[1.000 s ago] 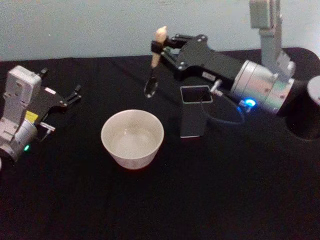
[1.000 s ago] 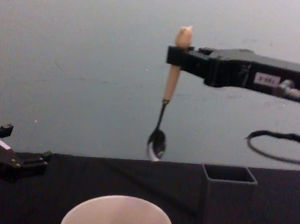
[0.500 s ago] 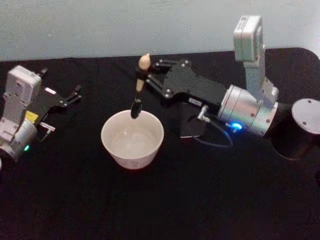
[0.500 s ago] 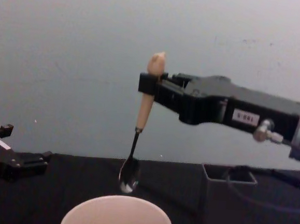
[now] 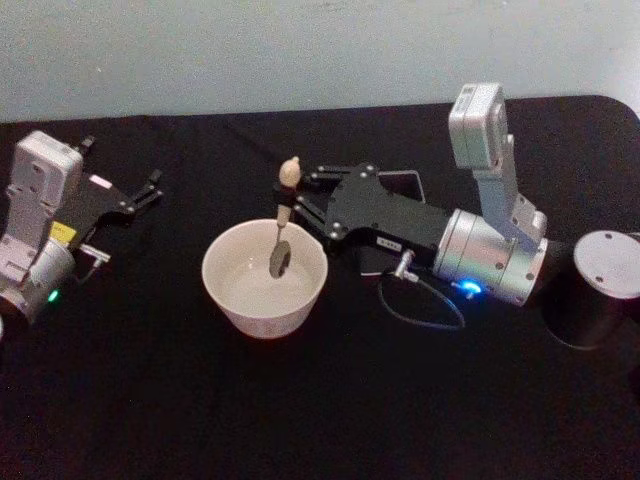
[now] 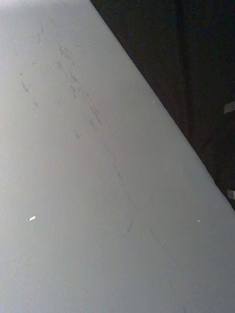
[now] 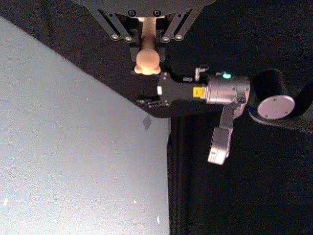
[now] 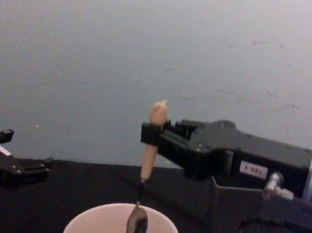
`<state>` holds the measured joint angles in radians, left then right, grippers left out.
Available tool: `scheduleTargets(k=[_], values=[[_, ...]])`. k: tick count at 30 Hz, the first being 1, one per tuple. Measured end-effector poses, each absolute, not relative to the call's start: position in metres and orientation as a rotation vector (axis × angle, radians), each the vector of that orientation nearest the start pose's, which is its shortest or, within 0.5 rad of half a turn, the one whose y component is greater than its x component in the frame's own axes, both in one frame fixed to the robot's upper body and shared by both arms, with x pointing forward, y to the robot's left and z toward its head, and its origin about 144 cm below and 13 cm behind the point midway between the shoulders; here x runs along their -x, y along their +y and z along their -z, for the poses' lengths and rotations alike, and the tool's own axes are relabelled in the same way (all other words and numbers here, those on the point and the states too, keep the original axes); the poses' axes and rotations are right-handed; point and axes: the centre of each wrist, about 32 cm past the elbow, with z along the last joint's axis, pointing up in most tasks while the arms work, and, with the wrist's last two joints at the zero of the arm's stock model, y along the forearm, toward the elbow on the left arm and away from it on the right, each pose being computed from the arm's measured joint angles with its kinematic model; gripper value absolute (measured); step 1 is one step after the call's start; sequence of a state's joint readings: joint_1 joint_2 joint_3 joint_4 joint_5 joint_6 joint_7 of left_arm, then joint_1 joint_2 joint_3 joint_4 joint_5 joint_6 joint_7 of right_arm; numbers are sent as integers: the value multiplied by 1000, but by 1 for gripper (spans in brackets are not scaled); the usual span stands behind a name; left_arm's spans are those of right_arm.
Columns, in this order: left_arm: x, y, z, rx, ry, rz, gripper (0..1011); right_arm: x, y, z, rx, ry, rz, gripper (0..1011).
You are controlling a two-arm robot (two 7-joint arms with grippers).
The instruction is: Pick up the stirring spoon with one hand, stir inside the cup, then place it back in its original position.
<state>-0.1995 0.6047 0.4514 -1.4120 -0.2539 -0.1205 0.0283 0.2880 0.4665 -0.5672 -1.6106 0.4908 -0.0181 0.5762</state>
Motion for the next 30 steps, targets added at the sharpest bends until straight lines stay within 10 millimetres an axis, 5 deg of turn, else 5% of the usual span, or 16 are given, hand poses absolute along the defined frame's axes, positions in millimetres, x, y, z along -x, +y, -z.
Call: scheduleTargets(k=[30], values=[[-489,310,-1140,-304,-285,-1248,1001,-489,-187,-1173,5,-76,449,171]])
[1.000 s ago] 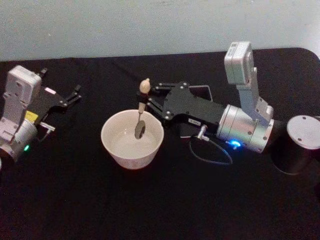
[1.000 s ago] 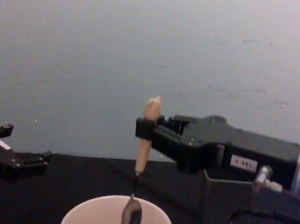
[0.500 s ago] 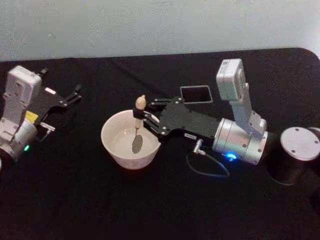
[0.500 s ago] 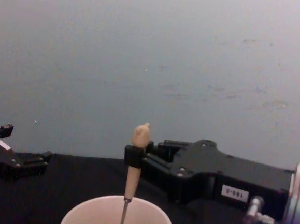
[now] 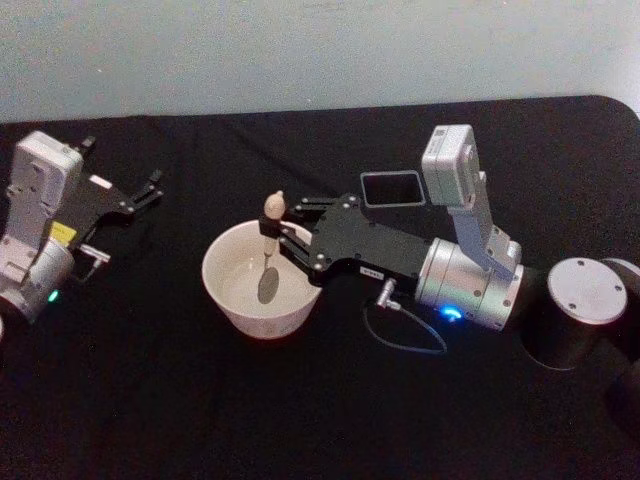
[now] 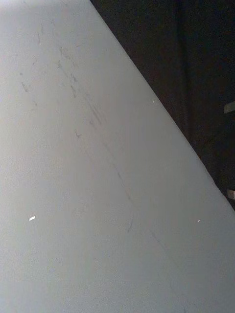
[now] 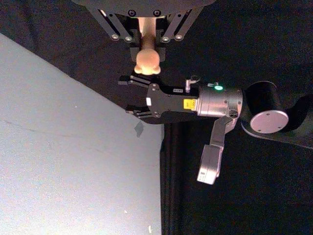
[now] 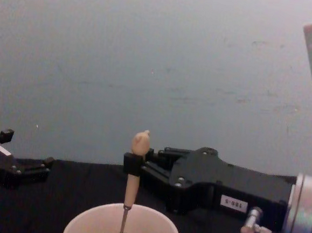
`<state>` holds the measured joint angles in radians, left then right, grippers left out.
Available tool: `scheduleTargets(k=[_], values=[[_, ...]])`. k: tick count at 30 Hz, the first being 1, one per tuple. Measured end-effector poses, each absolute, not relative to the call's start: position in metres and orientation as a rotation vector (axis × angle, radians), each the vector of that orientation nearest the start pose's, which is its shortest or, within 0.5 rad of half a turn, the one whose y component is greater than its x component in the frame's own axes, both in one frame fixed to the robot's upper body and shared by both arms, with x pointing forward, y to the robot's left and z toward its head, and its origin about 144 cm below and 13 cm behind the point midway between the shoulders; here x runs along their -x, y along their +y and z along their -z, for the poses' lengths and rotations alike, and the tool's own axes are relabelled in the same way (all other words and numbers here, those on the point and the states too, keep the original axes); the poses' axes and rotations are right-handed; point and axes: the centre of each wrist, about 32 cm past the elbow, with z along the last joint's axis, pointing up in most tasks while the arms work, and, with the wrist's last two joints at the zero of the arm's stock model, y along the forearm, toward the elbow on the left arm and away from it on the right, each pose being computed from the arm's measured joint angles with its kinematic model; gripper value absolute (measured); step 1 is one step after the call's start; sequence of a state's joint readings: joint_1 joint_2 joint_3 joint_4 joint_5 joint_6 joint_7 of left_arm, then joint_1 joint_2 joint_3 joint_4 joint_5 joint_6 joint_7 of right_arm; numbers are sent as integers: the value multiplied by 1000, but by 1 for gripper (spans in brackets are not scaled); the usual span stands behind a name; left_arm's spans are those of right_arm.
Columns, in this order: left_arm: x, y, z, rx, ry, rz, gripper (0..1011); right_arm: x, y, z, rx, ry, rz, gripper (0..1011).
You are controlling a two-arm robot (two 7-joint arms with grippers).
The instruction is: Pick up the stirring spoon with one hand, stir inside the cup, then place it back in its original position.
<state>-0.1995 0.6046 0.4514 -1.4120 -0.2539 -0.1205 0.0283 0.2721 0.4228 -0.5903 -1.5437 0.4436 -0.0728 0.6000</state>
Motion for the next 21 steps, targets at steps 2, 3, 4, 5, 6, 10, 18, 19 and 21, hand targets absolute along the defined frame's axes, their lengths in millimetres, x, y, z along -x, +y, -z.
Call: scheduleTargets(k=[2,3,4,5,6,10,18,19,21], values=[[-489,310,-1140,-304,-285,-1248,1001,-490,-186,-1172,6,-78,450,171],[-489,310,-1140,-304,-285,-1248,1001,-490,-186,-1172,7,-78,451,171],[-489,310,-1140,-304,-285,-1248,1001,-491,-186,-1172,9,-79,455,171],[-489,310,-1140,-304,-285,-1248,1001,-491,-187,-1171,11,-80,457,171],[-489,310,-1140,-304,-285,-1248,1001,-492,-187,-1170,14,-80,461,171],[-489,310,-1140,-304,-285,-1248,1001,-493,-189,-1170,20,-83,472,171],[-489,310,-1140,-304,-285,-1248,1001,-492,-196,-1169,31,-81,487,171],[-489,310,-1140,-304,-285,-1248,1001,-491,-197,-1170,33,-80,488,171],[-489,310,-1140,-304,-285,-1248,1001,-489,-200,-1170,35,-77,488,171]])
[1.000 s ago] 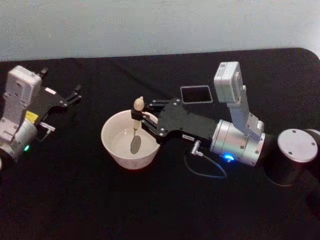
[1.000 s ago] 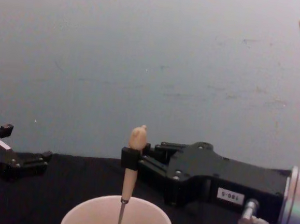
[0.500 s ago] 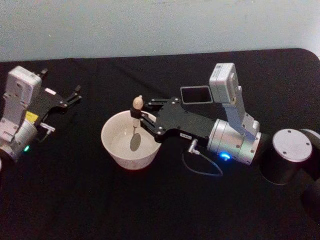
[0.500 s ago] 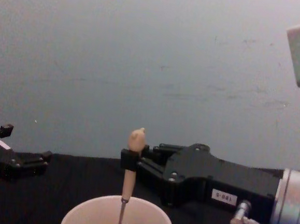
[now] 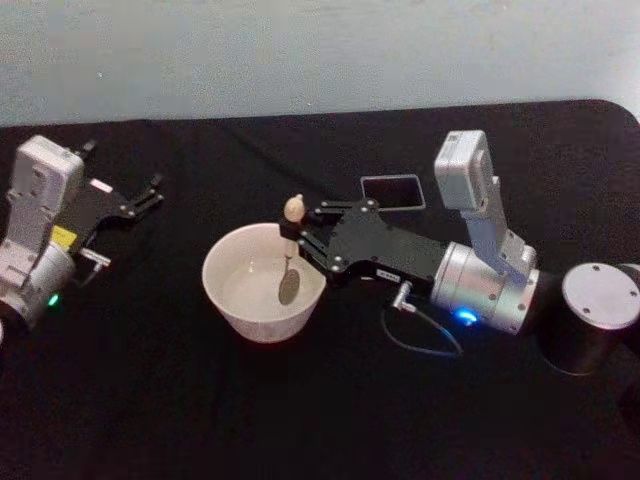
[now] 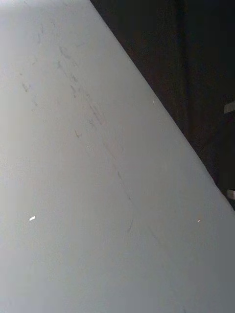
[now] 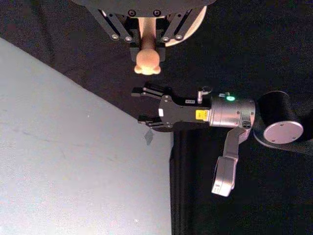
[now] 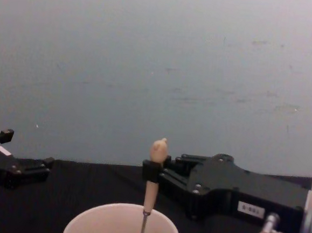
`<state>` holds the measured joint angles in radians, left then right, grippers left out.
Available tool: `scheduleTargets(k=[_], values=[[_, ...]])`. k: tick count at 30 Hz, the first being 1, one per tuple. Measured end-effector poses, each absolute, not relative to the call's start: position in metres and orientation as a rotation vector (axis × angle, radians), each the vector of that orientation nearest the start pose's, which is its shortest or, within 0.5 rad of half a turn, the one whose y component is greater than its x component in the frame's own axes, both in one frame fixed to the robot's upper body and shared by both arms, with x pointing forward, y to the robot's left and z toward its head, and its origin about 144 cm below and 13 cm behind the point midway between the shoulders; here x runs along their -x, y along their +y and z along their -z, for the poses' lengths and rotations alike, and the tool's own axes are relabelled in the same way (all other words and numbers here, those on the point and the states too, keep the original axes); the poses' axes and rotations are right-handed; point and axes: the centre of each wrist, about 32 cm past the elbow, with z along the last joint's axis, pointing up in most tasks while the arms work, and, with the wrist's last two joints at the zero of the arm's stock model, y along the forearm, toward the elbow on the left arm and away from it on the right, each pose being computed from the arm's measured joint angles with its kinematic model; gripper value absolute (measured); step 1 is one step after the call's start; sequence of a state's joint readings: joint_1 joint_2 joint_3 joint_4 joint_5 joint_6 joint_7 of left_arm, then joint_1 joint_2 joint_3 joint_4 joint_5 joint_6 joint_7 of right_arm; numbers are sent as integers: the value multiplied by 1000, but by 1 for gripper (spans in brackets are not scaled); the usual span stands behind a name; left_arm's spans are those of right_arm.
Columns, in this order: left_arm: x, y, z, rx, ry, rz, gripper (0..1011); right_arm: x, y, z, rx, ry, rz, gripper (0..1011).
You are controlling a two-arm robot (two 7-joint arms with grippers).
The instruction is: Pick up the stirring spoon with one hand, stir inside the cup, then place it back in its original position.
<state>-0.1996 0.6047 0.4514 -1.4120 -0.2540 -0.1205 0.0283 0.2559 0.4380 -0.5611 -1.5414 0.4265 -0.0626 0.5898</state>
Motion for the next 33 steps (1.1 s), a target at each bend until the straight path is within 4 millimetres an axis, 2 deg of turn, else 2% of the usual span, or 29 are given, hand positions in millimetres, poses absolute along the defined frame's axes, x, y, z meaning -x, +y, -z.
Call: scheduleTargets(k=[18,33], values=[[-489,310,-1140,-304,-285,-1248,1001,-478,-213,-1174,51,-60,477,171],[-489,310,-1140,-304,-285,-1248,1001,-475,-197,-1172,40,-54,411,171]])
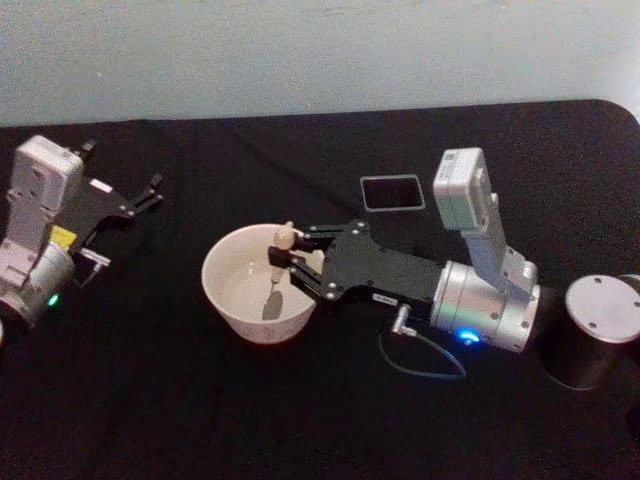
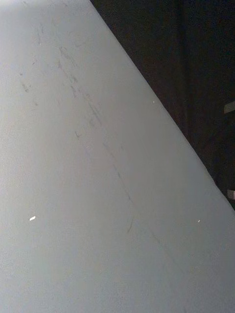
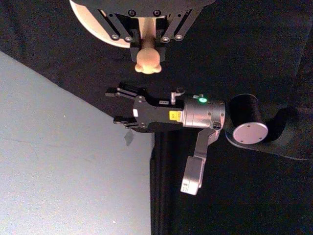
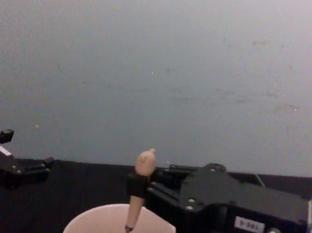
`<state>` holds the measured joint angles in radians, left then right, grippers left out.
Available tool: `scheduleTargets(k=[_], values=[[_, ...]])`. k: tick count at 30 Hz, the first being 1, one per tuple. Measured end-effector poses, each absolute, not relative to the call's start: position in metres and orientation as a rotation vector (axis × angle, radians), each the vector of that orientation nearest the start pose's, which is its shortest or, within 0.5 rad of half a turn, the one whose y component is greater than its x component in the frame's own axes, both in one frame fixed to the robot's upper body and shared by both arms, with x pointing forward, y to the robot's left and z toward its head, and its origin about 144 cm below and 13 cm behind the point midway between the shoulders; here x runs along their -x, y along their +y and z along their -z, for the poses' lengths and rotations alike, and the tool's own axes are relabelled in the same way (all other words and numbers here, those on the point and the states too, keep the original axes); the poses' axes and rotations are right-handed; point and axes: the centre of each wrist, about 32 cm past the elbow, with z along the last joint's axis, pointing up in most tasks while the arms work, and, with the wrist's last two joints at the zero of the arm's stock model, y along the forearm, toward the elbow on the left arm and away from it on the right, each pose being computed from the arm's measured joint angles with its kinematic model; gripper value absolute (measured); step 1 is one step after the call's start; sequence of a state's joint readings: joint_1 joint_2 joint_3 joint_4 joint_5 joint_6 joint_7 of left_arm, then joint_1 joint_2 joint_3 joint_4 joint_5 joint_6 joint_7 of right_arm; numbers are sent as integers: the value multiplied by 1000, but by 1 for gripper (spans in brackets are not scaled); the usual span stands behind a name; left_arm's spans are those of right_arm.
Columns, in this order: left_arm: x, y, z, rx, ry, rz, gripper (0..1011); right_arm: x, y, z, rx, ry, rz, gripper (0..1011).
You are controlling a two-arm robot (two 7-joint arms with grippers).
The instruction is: Pick up the stirring spoon with one hand, stir inside the cup, then place it back in its original position.
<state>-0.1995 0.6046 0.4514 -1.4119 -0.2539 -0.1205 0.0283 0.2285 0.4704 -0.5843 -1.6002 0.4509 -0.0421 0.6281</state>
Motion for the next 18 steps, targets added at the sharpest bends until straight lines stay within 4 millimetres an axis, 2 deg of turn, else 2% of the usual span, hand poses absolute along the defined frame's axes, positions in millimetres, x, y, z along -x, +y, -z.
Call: scheduleTargets(k=[11,18], values=[[-489,310,-1140,-304,-285,-1248,1001,-484,-183,-1170,23,-59,418,171],[-489,310,-1140,-304,-285,-1248,1001,-490,-181,-1168,24,-65,447,171]])
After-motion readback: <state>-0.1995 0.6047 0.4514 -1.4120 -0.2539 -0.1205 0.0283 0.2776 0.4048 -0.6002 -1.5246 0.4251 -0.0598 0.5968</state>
